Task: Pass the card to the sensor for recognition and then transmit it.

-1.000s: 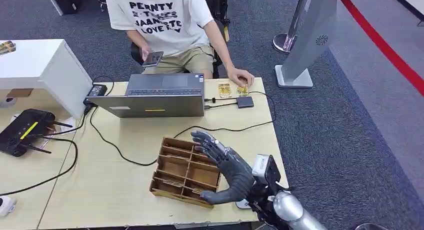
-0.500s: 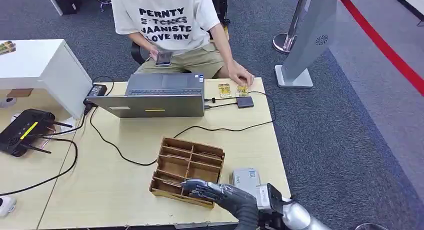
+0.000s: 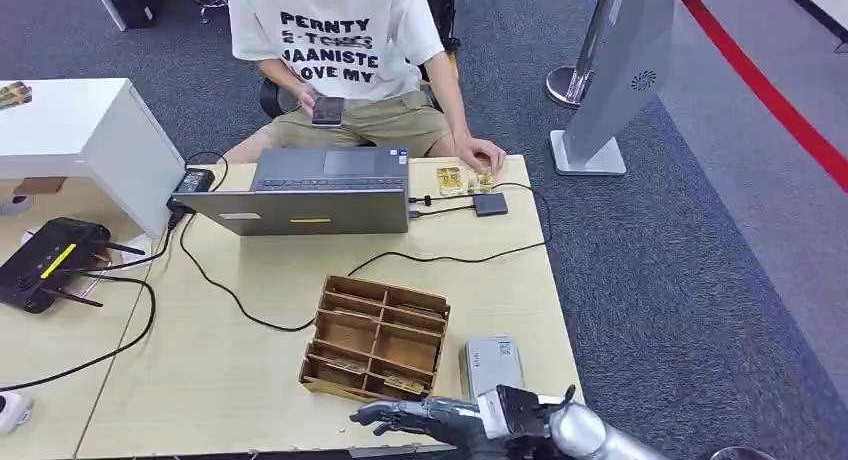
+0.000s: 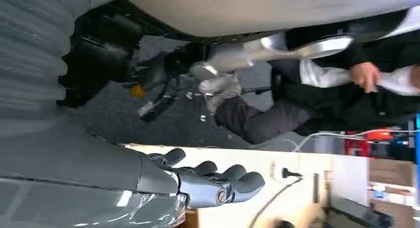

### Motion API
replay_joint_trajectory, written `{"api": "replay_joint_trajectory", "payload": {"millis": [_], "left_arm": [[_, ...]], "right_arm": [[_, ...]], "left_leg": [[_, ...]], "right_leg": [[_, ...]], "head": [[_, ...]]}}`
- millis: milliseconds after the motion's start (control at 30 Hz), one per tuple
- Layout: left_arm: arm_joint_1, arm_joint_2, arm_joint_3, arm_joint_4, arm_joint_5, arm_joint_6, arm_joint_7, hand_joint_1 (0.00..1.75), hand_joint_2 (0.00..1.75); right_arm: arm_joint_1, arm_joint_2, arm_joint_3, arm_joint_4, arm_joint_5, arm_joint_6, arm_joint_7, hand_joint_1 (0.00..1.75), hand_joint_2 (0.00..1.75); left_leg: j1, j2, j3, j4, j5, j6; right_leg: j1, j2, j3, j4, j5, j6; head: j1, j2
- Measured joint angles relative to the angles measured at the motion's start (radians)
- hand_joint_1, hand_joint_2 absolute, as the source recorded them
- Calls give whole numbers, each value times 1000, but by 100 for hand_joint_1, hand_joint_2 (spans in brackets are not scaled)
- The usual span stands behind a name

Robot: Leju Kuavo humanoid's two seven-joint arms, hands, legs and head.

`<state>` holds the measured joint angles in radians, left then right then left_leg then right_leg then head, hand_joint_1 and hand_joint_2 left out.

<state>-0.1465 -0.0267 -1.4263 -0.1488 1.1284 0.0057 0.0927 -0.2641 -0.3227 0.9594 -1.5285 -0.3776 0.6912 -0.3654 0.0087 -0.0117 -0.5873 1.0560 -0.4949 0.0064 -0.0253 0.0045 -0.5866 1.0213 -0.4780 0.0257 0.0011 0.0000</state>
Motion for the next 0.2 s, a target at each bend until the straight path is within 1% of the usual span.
{"api": "replay_joint_trajectory", "payload": {"millis": [200], "left_arm": [[-2, 0, 0, 0, 0, 0, 1, 0, 0]], "right_arm": [[-15, 3, 36, 69, 18, -39, 22, 0, 175]], "left_leg": [[0, 0, 0, 0, 0, 0]], "right_leg": [[0, 0, 0, 0, 0, 0]], "head": [[0, 0]]}}
